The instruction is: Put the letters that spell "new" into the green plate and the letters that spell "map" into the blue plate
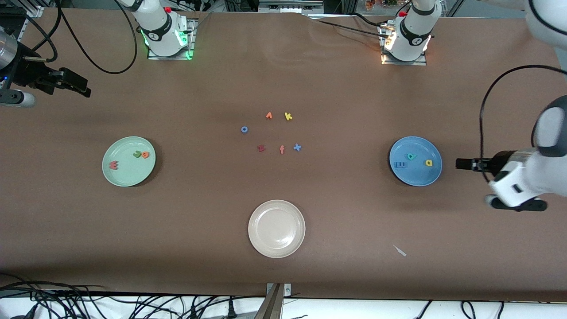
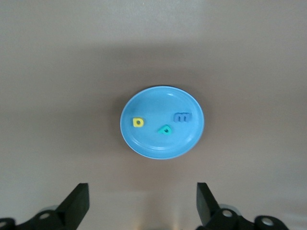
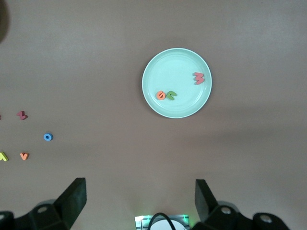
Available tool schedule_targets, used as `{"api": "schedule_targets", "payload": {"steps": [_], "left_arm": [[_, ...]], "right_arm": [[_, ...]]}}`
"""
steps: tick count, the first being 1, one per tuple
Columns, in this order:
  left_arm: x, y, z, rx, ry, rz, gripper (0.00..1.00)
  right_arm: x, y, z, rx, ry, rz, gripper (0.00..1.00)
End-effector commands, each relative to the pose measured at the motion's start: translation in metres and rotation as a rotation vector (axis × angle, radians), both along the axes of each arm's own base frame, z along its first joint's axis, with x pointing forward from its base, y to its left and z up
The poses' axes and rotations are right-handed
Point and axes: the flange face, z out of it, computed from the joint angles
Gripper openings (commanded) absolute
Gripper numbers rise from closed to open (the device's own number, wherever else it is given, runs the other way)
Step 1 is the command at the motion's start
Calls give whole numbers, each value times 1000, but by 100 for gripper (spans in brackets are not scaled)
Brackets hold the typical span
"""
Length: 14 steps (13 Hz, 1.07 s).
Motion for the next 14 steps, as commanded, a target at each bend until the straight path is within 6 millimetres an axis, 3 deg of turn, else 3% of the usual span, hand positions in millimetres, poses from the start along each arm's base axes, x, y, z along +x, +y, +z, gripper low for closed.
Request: {"api": "schedule_targets", "payload": {"steps": [1,5,7,14], "left_arm": [[-21,-16,9,-5,-37,-11,97],[-52,-30,17,35,-276,-3,98],[-50,-40,20,47,-331,7,99],[-51,-39,29,94,-356,-32,99]], "right_arm": [[4,0,5,11,-3,-6,100],[6,1,6,4,-19,-12,100],[7,2,7,3,-26,-11,100],[9,5,3,3,-19,-8,100]]}}
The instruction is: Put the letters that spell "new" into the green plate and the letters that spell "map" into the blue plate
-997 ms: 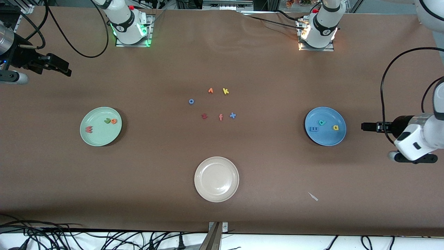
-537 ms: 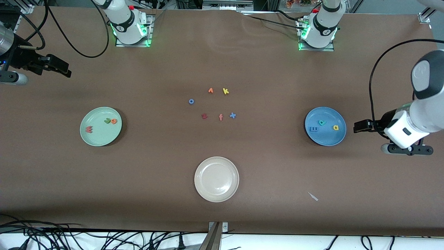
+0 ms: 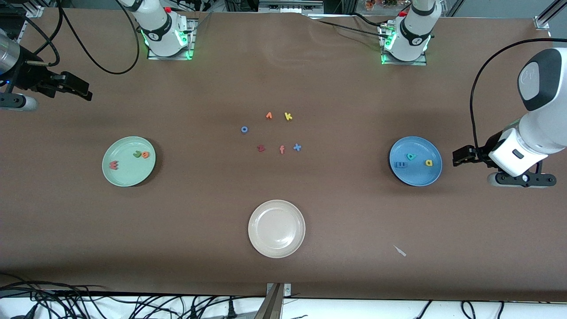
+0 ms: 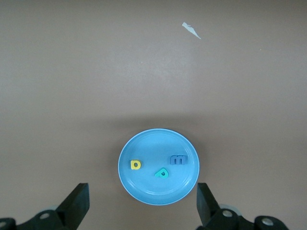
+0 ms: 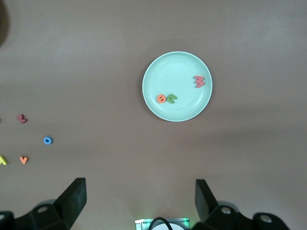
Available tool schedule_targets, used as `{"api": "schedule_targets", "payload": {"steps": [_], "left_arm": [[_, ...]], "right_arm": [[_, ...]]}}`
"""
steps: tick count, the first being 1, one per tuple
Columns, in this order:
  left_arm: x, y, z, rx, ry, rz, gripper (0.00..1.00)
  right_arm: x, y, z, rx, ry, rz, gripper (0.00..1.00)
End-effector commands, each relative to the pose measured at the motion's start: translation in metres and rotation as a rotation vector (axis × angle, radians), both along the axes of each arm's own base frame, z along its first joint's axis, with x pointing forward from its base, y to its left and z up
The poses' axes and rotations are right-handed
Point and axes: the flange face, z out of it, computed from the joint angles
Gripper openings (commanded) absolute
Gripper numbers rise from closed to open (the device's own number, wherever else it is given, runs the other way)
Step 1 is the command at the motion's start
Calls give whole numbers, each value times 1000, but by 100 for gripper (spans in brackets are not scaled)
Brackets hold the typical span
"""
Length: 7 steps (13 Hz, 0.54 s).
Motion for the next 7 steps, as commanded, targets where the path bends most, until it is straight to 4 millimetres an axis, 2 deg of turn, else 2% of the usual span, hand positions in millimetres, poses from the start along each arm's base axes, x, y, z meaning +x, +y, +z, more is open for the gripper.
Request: {"api": "schedule_targets", "payload": {"steps": [1,2,4,7], "left_arm": [[-7,0,15,31,-32,-9,99],[-7,-1,16,32,-35,-11,99],[-3,11,30,37,-59,-15,100],[-7,9,28,40,-27,-38,100]], "right_arm": [[3,3,6,5,-10,-6,100],[3,2,6,10,-9,-5,100],[3,2,7,9,-11,-4,100],[3,4,6,12,-9,-2,100]]}}
